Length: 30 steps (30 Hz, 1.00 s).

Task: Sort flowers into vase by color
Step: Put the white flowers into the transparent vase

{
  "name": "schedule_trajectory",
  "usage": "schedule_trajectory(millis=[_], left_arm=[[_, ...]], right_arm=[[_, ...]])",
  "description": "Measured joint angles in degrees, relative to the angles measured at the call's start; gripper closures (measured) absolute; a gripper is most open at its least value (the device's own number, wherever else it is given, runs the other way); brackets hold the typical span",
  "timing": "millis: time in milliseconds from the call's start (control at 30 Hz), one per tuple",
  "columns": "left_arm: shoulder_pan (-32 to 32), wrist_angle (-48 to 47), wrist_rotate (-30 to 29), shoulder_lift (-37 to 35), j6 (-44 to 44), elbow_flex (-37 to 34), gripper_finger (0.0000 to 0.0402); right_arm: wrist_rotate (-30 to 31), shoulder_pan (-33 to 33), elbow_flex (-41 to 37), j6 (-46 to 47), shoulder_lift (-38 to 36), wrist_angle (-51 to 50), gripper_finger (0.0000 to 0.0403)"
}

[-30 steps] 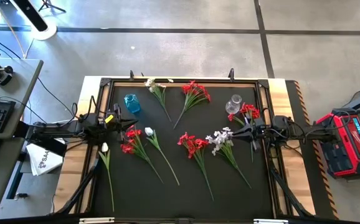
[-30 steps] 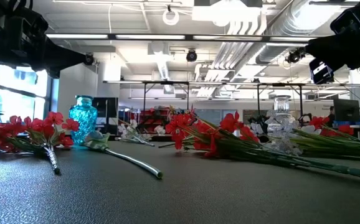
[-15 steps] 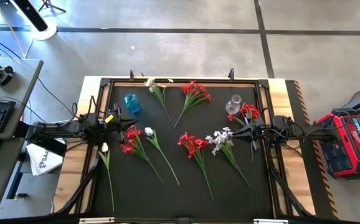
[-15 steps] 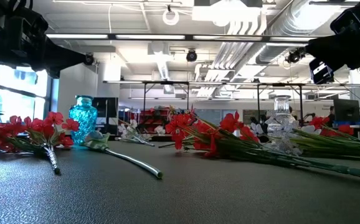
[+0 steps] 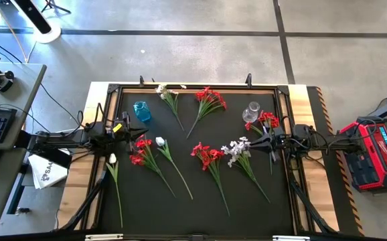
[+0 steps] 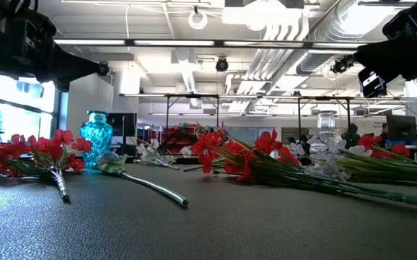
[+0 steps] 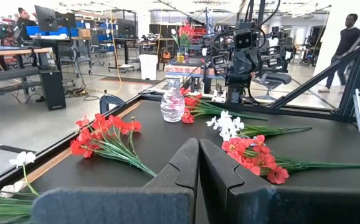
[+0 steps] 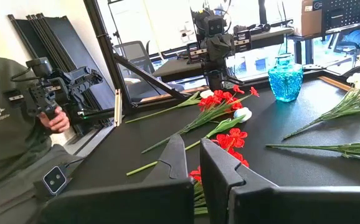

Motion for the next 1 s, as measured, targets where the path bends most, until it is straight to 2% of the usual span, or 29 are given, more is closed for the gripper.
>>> schedule_trajectory(millis=[300, 467, 667, 700, 767, 900, 1000], left_arm=[[0.00, 0.53, 0.01, 0.02, -0.98, 0.01, 0.0401], [0.02, 0.41, 0.01, 0.02, -0.96, 0.01, 0.0401], [0.02, 0.37, 0.03, 0.02, -1.56, 0.01, 0.0401], [0.00, 0.39, 0.01, 0.02, -2.19, 0.01, 0.0401], [0.00, 0.38, 0.01, 0.02, -3.97, 0.01, 0.0401], [0.01, 0.38, 0.01, 0.01, -5.71, 0.01, 0.0401], [0.00, 0.64, 0.01, 0.02, -3.92, 0.01, 0.0401]], right_arm=[[0.03, 0.00, 0.00, -0.25, 0.00, 0.00, 0.0403], [2.85, -0.15, -0.01, -13.74, -0.01, -0.04, 0.0403], [5.29, -0.15, -0.01, -16.52, -0.02, 0.28, 0.0403], [5.27, -0.15, 0.00, -14.95, -0.01, 0.27, 0.0403], [5.38, -0.15, 0.00, -5.62, 0.02, 1.89, 0.0403], [12.01, -0.15, -0.01, 15.28, -0.03, 10.36, 0.0403], [13.56, -0.03, 0.00, 18.09, 0.00, 17.01, 0.0403]])
